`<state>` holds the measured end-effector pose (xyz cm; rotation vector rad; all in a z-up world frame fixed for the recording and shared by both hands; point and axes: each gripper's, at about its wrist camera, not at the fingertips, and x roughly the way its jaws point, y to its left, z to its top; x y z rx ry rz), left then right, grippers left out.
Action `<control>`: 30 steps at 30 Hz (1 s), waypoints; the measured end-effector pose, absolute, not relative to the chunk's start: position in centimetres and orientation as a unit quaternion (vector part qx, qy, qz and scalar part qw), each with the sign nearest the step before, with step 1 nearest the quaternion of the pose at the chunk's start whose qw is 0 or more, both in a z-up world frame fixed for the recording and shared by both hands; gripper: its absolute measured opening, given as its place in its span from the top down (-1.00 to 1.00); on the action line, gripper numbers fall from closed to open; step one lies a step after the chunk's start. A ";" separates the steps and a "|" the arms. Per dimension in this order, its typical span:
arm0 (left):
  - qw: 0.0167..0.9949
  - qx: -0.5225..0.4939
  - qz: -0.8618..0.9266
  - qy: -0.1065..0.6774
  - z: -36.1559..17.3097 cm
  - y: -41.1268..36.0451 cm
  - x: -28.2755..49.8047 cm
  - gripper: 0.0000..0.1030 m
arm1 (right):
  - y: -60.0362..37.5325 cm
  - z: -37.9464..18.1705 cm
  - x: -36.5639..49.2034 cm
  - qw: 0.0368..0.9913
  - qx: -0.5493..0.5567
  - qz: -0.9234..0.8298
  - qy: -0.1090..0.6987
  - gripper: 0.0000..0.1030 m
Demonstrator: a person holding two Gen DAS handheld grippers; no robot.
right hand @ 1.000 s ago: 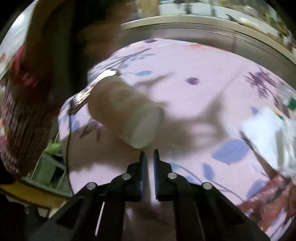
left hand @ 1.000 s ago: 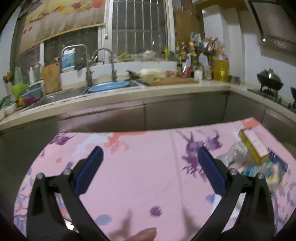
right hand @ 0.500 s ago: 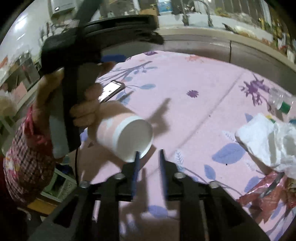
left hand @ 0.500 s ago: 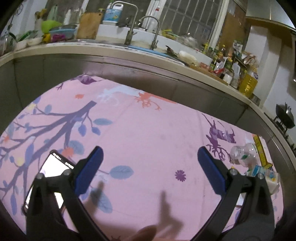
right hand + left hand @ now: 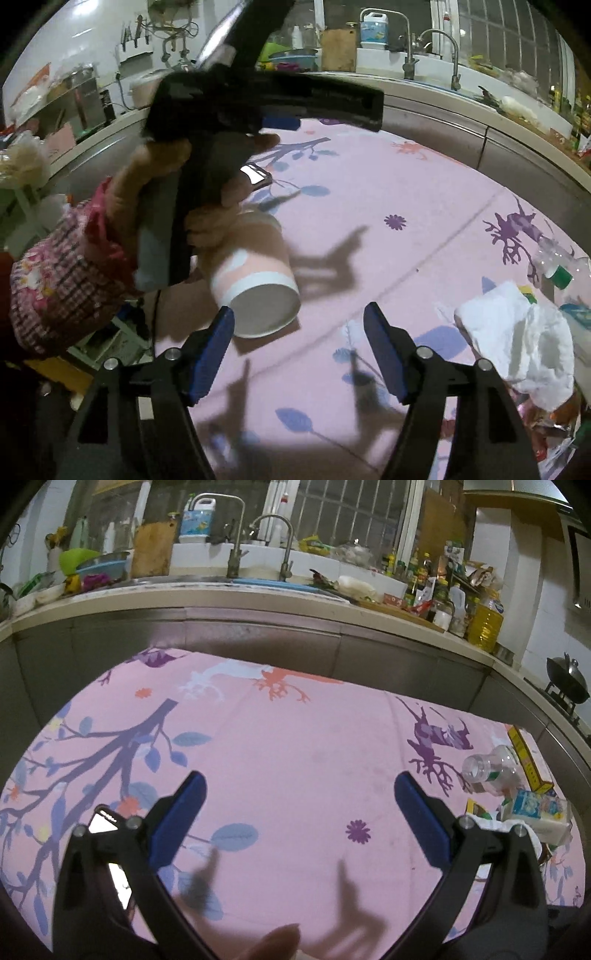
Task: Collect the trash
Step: 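Move the left gripper toward the pink paper cup lying on the cloth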
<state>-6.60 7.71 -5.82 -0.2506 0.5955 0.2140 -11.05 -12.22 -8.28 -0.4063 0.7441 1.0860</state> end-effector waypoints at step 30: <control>0.945 -0.070 0.094 0.305 -5.9 5.5 -5.9 -0.91 | -12.7 -10.7 -8.8 0.813 -0.147 0.421 0.374 -0.09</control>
